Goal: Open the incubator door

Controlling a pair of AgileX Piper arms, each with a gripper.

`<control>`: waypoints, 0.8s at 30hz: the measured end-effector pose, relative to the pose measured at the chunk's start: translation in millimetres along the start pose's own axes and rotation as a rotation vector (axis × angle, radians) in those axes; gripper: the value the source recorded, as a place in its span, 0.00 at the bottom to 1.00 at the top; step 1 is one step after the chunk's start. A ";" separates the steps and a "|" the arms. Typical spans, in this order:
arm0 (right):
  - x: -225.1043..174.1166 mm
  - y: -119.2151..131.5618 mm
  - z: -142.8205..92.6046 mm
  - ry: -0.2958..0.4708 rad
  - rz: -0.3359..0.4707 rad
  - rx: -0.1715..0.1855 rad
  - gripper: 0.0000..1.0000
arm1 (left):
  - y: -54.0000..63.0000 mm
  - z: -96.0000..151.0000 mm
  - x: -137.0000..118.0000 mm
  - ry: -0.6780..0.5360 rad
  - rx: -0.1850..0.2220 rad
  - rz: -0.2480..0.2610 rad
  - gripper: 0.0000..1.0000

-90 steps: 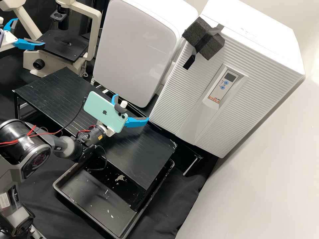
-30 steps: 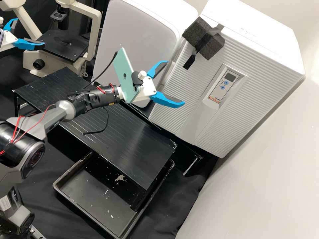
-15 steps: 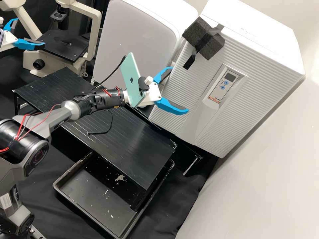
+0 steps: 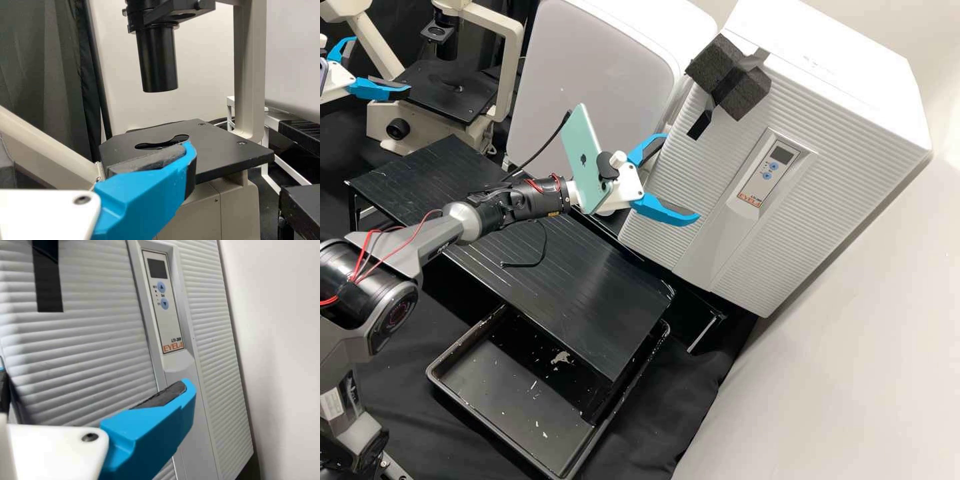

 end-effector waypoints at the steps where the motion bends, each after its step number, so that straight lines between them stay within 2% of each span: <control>1: -0.4 -0.5 -0.7 0.004 -0.002 -0.001 0.00 | 0.0 0.0 0.0 0.000 0.000 0.000 1.00; 3: -1.7 -2.0 -2.0 0.007 -0.008 0.001 0.00 | 0.0 0.0 0.0 0.000 0.000 0.000 1.00; 16: -10.0 -8.3 -9.6 0.030 -0.012 -0.059 0.00 | 0.0 0.0 0.0 0.000 0.000 0.000 1.00; 24: -11.6 -10.6 -10.7 0.033 -0.019 -0.082 0.00 | 0.0 0.0 0.0 0.000 0.000 0.000 1.00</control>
